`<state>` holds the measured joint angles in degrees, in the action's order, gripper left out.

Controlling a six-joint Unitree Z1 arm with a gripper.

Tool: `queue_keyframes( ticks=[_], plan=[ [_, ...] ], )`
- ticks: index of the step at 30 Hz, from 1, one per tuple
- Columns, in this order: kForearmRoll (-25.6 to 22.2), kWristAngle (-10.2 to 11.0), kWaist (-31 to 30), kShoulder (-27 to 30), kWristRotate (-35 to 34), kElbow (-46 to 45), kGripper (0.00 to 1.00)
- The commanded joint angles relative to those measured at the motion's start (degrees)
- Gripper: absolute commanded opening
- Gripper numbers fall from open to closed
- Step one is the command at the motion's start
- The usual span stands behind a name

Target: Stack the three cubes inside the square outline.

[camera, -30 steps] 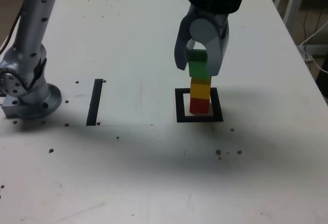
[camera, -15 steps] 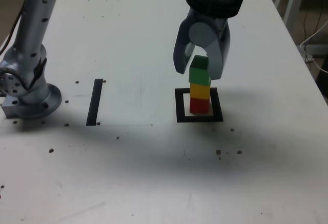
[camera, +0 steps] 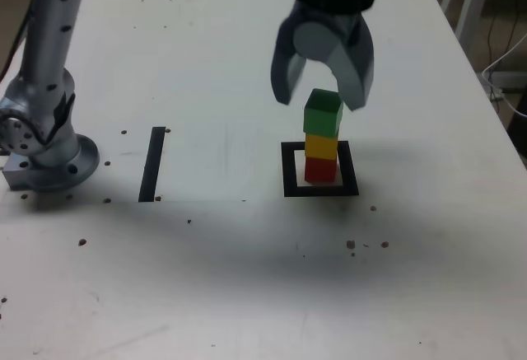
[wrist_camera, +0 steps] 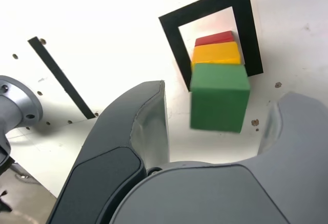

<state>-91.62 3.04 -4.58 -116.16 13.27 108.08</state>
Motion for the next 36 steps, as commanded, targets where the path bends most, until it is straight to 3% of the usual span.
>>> queue_keyframes(
  ticks=[1,9,16,27,36],
  plan=[
    [-1.7,0.4,0.0,1.5,-0.3,-1.1,0.99],
    [-1.3,1.9,1.1,7.0,-1.5,-7.9,1.00],
    [1.2,2.6,4.1,13.9,-2.3,-19.6,1.00],
    [8.1,1.5,7.7,23.6,-3.0,-37.8,1.00],
    [17.6,-1.4,8.2,27.1,-3.5,-51.9,1.00]
  ],
)
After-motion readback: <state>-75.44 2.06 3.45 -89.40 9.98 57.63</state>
